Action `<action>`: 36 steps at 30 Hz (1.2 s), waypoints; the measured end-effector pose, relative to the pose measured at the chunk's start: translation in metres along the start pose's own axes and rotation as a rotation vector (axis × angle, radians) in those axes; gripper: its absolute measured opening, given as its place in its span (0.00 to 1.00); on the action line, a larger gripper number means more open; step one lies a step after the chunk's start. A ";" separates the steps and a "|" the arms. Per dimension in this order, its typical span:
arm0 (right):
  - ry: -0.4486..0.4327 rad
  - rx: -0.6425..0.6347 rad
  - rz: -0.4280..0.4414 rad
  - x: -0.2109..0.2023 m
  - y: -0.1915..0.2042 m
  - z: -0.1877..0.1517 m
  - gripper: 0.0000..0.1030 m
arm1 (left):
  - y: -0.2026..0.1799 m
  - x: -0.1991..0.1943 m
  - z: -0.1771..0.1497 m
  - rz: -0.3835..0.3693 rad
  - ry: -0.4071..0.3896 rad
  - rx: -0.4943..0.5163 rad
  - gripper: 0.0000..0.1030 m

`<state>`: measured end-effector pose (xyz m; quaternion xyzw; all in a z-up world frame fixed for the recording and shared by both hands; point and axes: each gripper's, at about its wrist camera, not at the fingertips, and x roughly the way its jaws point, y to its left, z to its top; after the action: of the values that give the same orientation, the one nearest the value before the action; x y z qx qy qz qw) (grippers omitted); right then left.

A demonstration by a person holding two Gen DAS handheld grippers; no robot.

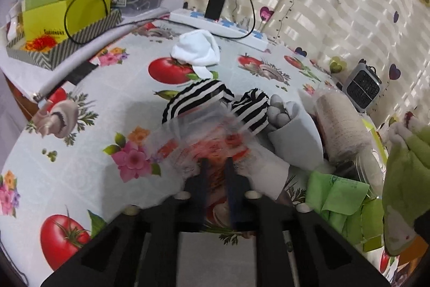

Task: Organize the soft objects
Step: 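Grasp green rabbit-print cloth with right tool while left tool approaches clear plastic bag, then grasp clear plastic bag with left tool while right tool holds green cloth raised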

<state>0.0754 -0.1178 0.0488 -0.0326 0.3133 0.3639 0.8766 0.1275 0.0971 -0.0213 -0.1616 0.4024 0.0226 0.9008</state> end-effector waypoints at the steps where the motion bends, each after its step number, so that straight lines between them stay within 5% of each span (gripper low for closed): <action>1: -0.002 0.002 -0.002 -0.001 0.000 0.000 0.22 | 0.001 -0.002 0.000 -0.001 -0.007 0.001 0.06; 24: -0.067 0.040 -0.026 -0.035 -0.010 -0.009 0.23 | -0.008 -0.066 -0.011 -0.025 -0.119 0.055 0.04; 25: -0.068 0.041 -0.026 -0.036 -0.011 -0.010 0.23 | -0.009 -0.066 -0.011 -0.029 -0.111 0.056 0.05; 29: -0.065 0.042 -0.023 -0.038 -0.013 -0.012 0.23 | 0.003 -0.058 -0.020 0.024 -0.068 0.063 0.38; 36: -0.052 0.045 -0.010 -0.031 -0.013 -0.014 0.23 | 0.023 -0.026 -0.033 0.058 0.026 0.053 0.46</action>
<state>0.0596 -0.1510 0.0531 -0.0050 0.2982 0.3531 0.8868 0.0816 0.1109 -0.0290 -0.1264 0.4189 0.0361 0.8985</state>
